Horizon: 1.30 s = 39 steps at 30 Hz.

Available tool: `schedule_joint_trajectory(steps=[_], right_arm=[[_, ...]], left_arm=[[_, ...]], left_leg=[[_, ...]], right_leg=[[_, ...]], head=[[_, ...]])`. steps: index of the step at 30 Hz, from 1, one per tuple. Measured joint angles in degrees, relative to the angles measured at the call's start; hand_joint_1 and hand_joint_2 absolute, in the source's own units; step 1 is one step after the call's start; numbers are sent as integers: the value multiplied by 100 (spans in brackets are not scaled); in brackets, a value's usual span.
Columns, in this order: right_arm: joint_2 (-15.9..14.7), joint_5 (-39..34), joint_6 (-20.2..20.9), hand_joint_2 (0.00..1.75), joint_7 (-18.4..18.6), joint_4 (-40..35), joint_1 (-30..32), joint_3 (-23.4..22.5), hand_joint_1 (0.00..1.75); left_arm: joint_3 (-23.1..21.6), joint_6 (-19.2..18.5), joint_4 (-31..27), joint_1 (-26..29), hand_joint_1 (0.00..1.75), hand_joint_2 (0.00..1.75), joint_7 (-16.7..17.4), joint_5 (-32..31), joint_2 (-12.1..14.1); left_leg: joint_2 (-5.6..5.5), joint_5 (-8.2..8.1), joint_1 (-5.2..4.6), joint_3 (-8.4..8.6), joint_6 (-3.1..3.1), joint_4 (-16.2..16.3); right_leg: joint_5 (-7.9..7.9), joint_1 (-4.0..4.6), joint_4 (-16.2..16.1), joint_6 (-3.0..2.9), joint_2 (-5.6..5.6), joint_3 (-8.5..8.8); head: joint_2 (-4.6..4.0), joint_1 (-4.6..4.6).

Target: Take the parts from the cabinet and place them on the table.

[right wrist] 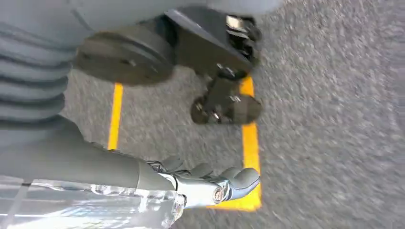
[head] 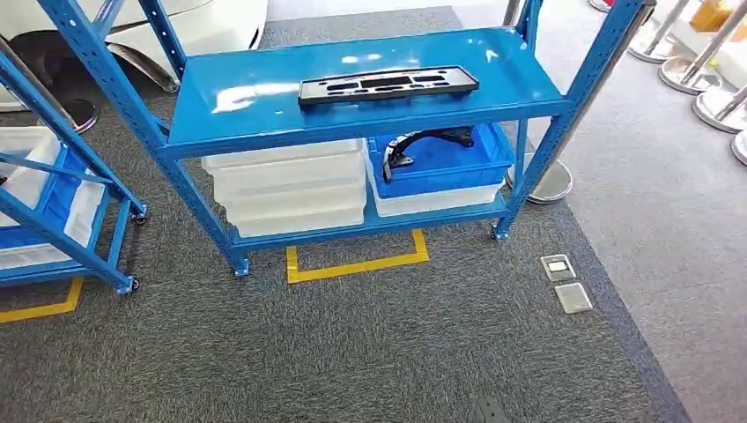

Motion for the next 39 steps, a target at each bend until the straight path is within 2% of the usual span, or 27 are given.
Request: schedule_joint_trajectory(steps=[6,12,27,34,39], right_arm=[[-461,31,-297,0,123,2,-595,549,0],[-896,453,-490,0,383,-28,-1231,907,0],[-1985,2184,-782,0,1248,-525,-2606,1471,0],[-2148,2746,-806,0,1397,-697,-3031,1595,0],[-2168,3380,-734,0,1432,-979,-3630,1646,0]], left_arm=[[-568,160,103,-128,0,0,-107,555,0],[-1014,293,179,-213,0,0,-166,985,0],[-2098,608,385,-453,0,0,-271,1982,9],[-2349,682,422,-480,0,0,-269,2146,9],[-2535,752,444,-513,0,0,-236,2192,9]], left_leg=[[0,3,0,-7,5,14],[0,3,1,-14,5,28],[-1,8,0,-25,13,47],[-4,14,3,-51,22,49],[-3,17,2,-48,26,50]], right_leg=[[9,0,1,14,0,-2],[13,0,2,21,0,-3],[23,-2,3,35,1,-9],[29,-2,9,44,-7,-21],[32,-1,10,49,-3,-24]], head=[[0,0],[0,11],[0,11],[0,20],[0,13]])
